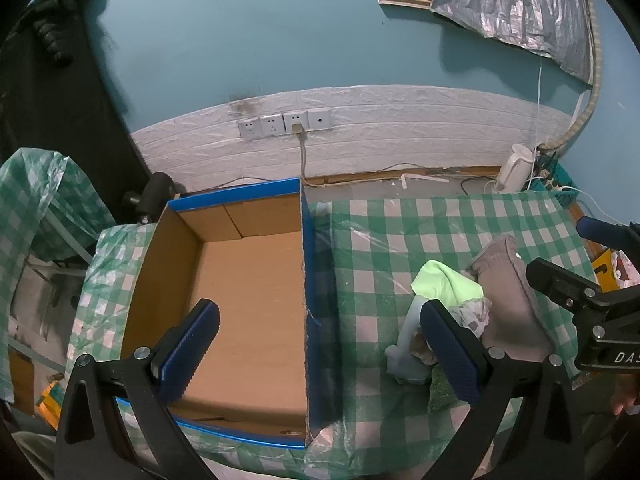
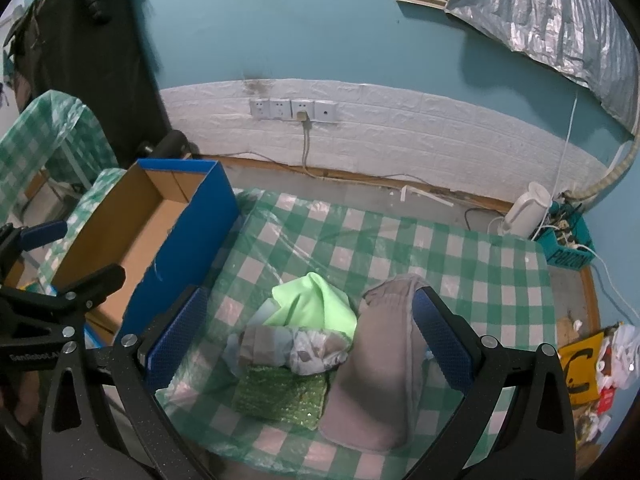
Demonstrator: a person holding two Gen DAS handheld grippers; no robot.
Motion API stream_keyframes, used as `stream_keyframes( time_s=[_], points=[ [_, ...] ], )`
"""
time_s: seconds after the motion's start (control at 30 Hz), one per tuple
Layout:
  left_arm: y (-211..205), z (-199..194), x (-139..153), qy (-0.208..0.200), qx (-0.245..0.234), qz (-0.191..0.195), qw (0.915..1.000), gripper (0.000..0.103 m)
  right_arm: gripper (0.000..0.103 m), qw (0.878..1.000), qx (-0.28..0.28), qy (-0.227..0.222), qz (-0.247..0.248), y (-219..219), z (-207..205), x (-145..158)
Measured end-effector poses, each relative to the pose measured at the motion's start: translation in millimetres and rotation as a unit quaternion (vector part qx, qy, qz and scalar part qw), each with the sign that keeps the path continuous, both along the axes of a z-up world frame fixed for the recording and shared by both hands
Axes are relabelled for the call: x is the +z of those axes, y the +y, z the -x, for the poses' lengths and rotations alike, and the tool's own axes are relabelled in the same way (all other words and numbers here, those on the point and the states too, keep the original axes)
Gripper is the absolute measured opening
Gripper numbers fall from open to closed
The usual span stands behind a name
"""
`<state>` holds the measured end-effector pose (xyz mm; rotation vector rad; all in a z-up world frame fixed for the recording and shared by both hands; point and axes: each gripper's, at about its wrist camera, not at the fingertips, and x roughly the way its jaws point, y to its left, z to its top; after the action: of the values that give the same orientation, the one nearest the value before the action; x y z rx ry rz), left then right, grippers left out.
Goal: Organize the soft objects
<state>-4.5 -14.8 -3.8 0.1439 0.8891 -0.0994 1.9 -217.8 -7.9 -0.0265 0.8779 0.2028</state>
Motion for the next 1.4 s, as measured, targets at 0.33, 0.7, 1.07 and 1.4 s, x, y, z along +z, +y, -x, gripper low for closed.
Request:
stream_keyframes(
  time_s=[0.33,0.7,1.07,1.4],
  points=[
    [-2.0,1.3,-0.9,0.0,0.0,0.001,1.0,0.101,0.101,1.0,0.001,0.0,-0.002,1.1,1.1,-1.6],
    [-4.1,1.9,-1.3,0.0,-0.002,0.003,1.0,0.101,0.101,1.0,0.001,0.001,-0.001,2.0,0.0,-1.5],
    [-6.4,3.8,-2.1,0.004,-0.006,0.006,1.0,0.101,0.101,1.0,0.001,0.002,-0.001,2.8,1.5,-3.5],
    [-7.1,3.7,-2.3,0.004,-0.006,0.006,1.0,0.101,0.101,1.0,0.001,0.004,-0.001,2.1,0.8,-2.8]
  ],
)
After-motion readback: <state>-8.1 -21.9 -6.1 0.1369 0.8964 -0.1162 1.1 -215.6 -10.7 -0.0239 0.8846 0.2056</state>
